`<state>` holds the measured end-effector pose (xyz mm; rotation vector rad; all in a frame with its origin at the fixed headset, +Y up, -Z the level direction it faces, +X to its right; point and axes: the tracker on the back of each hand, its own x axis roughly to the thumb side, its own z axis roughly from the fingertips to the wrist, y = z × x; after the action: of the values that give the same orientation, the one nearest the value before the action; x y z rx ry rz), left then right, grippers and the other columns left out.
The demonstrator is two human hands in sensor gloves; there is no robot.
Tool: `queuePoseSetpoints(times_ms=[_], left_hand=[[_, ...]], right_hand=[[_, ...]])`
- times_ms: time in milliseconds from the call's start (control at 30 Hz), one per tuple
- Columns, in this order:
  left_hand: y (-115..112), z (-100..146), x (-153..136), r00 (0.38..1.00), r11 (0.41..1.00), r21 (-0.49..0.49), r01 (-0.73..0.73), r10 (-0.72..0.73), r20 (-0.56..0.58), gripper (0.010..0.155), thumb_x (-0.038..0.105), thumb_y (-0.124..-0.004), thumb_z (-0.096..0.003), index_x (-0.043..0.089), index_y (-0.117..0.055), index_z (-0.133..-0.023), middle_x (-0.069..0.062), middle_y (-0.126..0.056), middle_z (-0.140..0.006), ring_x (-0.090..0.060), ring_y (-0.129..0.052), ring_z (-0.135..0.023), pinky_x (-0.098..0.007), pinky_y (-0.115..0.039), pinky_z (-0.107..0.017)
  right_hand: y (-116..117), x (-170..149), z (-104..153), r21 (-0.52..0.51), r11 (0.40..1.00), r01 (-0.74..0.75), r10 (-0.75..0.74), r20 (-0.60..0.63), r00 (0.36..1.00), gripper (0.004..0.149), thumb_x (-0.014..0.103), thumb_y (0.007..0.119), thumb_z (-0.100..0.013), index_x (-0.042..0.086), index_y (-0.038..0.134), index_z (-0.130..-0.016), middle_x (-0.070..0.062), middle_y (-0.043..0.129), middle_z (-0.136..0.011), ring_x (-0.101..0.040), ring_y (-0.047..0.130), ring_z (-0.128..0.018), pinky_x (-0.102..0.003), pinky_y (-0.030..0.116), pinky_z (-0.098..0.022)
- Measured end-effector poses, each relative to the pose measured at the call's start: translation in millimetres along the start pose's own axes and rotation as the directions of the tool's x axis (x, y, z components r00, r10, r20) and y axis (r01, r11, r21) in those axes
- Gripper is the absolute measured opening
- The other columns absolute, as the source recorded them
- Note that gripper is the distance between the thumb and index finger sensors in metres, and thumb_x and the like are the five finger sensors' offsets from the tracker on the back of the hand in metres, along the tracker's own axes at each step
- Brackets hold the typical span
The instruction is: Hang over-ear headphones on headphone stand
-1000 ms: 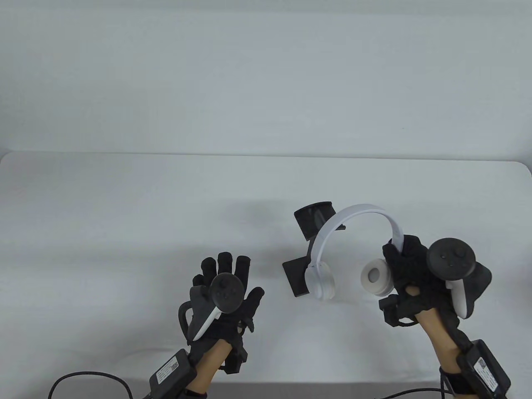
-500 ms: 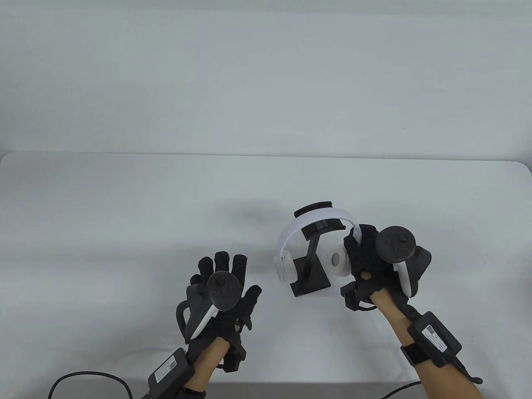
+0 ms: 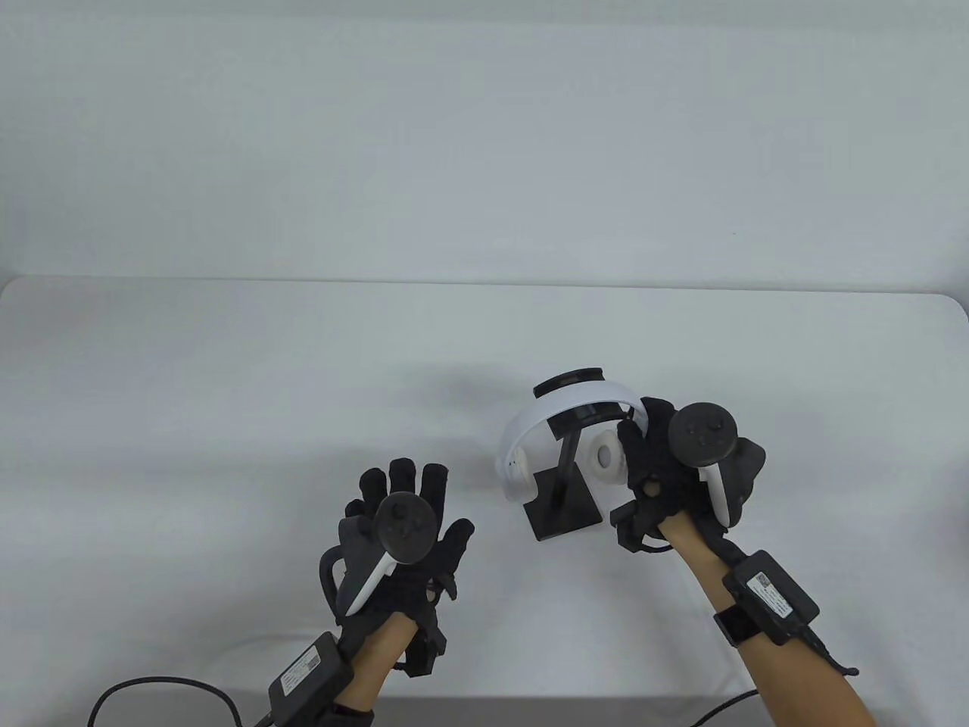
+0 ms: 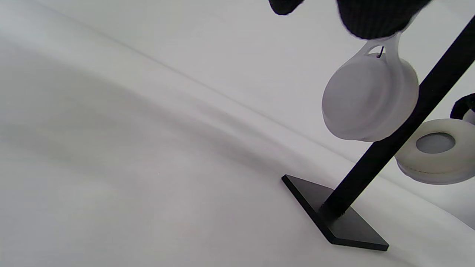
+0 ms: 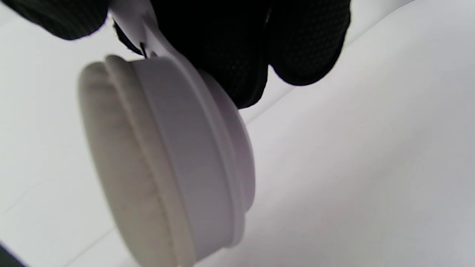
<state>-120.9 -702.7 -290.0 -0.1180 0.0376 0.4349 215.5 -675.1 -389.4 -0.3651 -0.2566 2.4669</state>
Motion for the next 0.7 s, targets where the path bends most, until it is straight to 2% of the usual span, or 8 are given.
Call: queuePoseSetpoints(times_ms=[400,700], left_hand=[[-1.0,-1.2,-0.9,1.0,1.0,-0.006,0.002,-0.002,-0.003,0.076,0.066,-0.06,-0.043,0.046,-0.03,-0.11,0.004,-0.017,-0.118,-0.035,-0.006,-0.107,-0.06,-0.016,-0.072],[-1.7,-1.0,0.6,1.0,1.0,-0.006,0.004,-0.004,0.008,0.076,0.066,-0.06,-0.043,0.046,-0.03,-0.11,0.004,-0.017,-0.118,-0.035,-0.006,-0.107,-0.059,-0.016,-0.072]], right_hand=[[1.5,-2.6,-2.8,0.031,0.999,0.035,-0.034,-0.014,0.999,0.054,0.052,0.073,-0.037,0.035,0.064,-0.087,0.008,0.083,-0.081,-0.015,0.096,-0.064,-0.041,0.081,-0.05],[-16.4,-1.5,10.4,0.031,0.999,0.011,-0.013,0.046,0.999,0.073,0.064,0.074,-0.032,0.034,0.053,-0.096,0.005,0.071,-0.095,-0.02,0.087,-0.081,-0.045,0.075,-0.057]])
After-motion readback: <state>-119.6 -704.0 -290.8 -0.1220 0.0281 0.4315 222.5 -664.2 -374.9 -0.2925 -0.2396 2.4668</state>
